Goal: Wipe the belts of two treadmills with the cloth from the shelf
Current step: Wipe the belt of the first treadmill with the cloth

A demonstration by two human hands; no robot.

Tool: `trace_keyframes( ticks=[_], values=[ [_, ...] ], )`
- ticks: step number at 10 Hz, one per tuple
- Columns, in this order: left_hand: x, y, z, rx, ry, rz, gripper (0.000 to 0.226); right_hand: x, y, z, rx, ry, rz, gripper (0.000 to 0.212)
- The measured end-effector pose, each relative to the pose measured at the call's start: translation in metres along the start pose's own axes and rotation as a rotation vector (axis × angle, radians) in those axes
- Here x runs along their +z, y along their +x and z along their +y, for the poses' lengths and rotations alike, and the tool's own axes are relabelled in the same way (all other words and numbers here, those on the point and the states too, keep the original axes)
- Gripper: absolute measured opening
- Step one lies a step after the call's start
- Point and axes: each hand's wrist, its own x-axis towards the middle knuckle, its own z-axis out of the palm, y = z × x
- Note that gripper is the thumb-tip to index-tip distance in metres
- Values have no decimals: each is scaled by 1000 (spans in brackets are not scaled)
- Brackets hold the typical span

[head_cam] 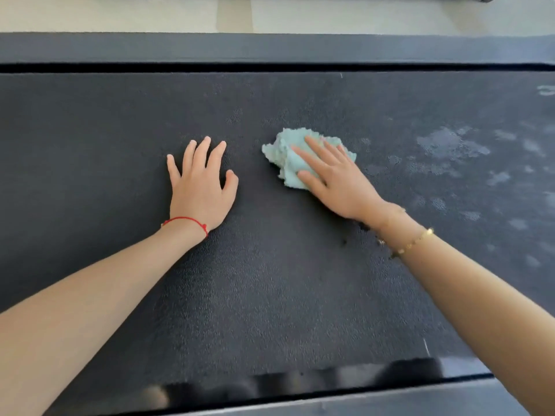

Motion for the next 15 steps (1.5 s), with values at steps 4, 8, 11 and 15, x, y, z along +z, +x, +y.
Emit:
trace_keyframes(
  ticks=[4, 8, 11, 15],
  values=[
    [-4, -51, -6, 52, 29, -3, 55, 10, -157, -79, -246, -12, -86, 51],
    [-6, -56, -2, 43, 23, 10, 55, 21, -108, -59, 62, -42, 66, 55],
    [-5, -55, -3, 51, 20, 23, 53, 15, -155, -75, -277, -18, -64, 51],
    [-5, -55, -3, 55, 31, 15, 54, 18, -150, -73, -132, -35, 15, 51]
  ],
)
